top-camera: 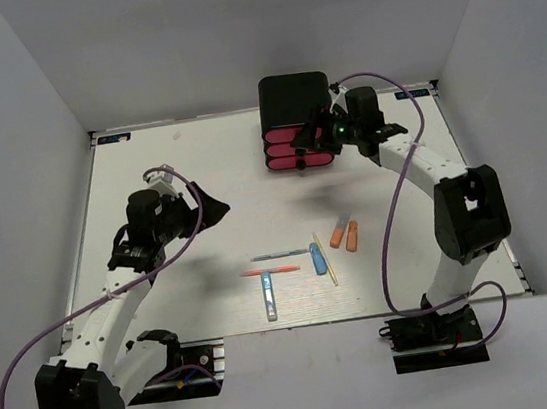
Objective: Sort the stationery into containers
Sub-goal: Open the drawer
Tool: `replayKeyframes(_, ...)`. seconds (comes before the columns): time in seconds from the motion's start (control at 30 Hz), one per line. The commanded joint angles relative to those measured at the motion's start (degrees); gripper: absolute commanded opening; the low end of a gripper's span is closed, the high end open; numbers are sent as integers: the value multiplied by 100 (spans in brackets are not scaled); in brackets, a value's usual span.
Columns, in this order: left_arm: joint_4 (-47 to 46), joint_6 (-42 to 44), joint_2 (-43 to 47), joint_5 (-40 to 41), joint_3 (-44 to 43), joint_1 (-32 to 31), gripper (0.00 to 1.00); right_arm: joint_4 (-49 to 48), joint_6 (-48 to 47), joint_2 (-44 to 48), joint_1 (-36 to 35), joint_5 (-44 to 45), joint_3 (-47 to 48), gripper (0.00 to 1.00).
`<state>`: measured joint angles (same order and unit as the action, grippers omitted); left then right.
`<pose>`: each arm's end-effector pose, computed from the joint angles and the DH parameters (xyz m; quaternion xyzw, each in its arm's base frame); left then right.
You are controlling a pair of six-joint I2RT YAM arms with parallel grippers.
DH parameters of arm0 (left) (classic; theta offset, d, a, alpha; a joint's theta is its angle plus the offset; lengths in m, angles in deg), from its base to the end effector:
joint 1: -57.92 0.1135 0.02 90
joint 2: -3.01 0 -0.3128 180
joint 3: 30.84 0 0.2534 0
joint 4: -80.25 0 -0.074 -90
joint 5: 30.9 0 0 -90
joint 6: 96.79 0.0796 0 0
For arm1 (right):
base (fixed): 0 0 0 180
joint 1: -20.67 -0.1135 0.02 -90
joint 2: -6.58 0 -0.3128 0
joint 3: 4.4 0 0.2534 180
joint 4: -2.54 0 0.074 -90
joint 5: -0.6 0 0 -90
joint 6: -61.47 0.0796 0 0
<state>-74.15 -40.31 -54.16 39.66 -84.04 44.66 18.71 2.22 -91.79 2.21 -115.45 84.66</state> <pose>0.2206 -0.0792 0.2852 -0.0662 0.8534 -0.3308 0.3973 0.4129 0.1747 0.3194 -0.0314 0.8320 0.3898 0.3935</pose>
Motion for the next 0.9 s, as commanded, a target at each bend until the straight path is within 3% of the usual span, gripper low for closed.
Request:
replayKeyframes(0.0,137,-76,171,178,154,-19,99,-468,907,-288,-96,572,398,73)
replayKeyframes(0.1,189,-129,224,238,207,-19,99,-450,960,-560,-158,914,645,62)
replayKeyframes(0.23,251,-129,224,292,154,-19,99,-424,1013,-894,-167,1153,1005,57)
replayKeyframes(0.57,313,-129,224,292,154,-72,99,-467,1048,-1185,-264,1866,1182,56)
replayKeyframes(0.67,313,-129,224,292,154,-72,99,-520,1065,-1194,-272,1919,1094,42)
replayKeyframes(0.7,313,-129,224,292,154,-72,99,-555,1057,-1167,-281,1945,1033,34)
replayKeyframes(0.73,313,-129,224,292,154,-72,99,-582,1048,-1141,-272,1962,971,20)
replayKeyframes(0.77,313,-129,224,292,154,-72,98,-608,1057,-1115,-281,1954,927,14)
replayKeyframes(0.87,164,-129,224,239,154,-72,94,-565,1013,-860,-255,1884,620,10)
